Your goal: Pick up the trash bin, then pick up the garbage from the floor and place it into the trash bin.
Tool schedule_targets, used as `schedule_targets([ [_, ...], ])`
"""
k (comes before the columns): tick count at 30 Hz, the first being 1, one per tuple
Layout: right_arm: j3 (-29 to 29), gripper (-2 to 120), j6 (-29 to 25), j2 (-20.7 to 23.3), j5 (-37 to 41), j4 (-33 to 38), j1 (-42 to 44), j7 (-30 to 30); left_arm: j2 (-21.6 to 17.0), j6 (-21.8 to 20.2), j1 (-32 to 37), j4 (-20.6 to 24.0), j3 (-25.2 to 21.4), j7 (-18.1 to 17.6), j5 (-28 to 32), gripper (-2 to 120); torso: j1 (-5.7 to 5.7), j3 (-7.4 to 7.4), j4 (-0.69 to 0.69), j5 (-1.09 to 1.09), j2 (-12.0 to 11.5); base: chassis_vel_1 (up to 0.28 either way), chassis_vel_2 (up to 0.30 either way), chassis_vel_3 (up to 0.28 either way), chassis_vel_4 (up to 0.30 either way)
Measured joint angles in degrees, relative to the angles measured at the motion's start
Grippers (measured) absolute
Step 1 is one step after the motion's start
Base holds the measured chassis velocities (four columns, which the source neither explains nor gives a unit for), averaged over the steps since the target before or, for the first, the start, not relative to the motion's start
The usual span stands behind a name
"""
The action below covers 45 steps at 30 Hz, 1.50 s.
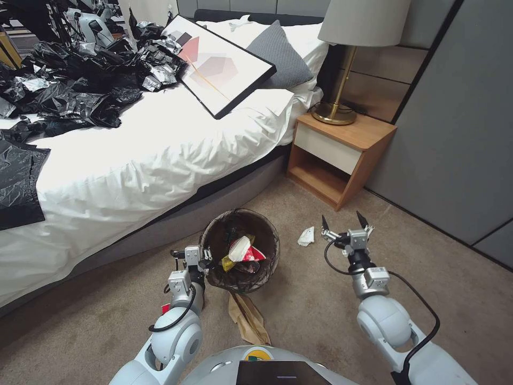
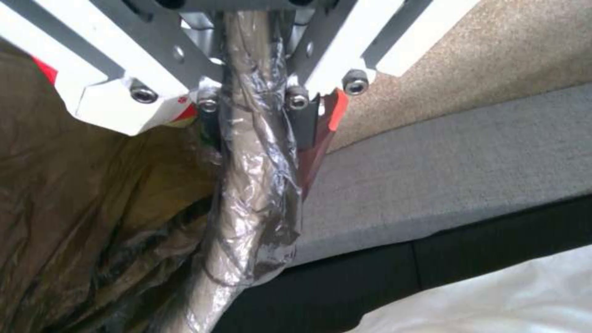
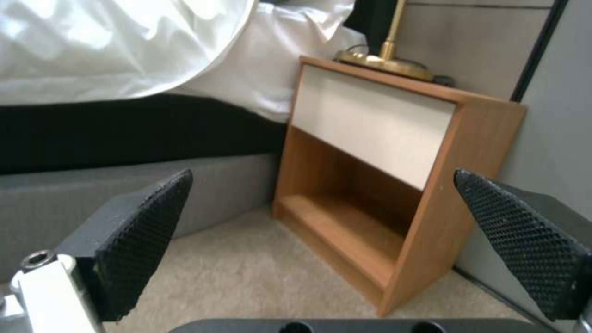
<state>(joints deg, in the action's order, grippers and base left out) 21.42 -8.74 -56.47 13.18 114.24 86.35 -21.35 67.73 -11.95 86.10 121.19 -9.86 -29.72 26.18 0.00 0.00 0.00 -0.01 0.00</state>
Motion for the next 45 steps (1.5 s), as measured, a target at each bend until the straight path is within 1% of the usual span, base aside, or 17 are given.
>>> schedule_targets([
  [3,-0.59,100,-0.62,-1.53,-1.47,-0.75,1.27,0.26,0.12,0.02,-0.04,-0.16,0.09,0.0,-0.02,2,0.0,0.0,0.0,0.0,0.0,0.0,0.0,0.0,0.0],
  [10,-1.2,100,-0.87,-2.61,-2.41,-1.44,1.95,0.29,0.16,0.04,0.01,-0.27,0.18,-0.01,-0.06,2,0.0,0.0,0.0,0.0,0.0,0.0,0.0,0.0,0.0],
  [23,-1.34,100,-0.62,-2.37,-1.96,-1.51,1.17,0.2,0.47,0.06,-0.13,-0.34,0.3,0.01,-0.2,2,0.0,0.0,-0.01,0.0,0.0,-0.013,0.008,0.013,-0.012],
  [30,-1.59,100,-0.34,-2.32,-1.6,-1.35,0.68,0.02,0.59,0.06,-0.19,-0.36,0.3,0.02,-0.2,2,0.01,0.01,0.01,0.02,0.0,-0.116,0.124,0.122,-0.119],
  [36,-1.59,100,-0.26,-2.12,-1.24,-1.31,0.45,-0.05,0.71,0.06,-0.31,-0.47,0.3,0.02,-0.19,2,0.01,0.01,-0.01,0.02,0.0,-0.14,0.117,0.131,-0.128],
  [45,-1.6,100,-0.27,-2.11,-1.21,-1.32,0.43,-0.06,0.89,0.06,-0.36,-0.61,0.4,0.02,-0.2,2,0.01,0.01,0.0,0.0,0.0,-0.085,0.092,0.094,-0.08],
])
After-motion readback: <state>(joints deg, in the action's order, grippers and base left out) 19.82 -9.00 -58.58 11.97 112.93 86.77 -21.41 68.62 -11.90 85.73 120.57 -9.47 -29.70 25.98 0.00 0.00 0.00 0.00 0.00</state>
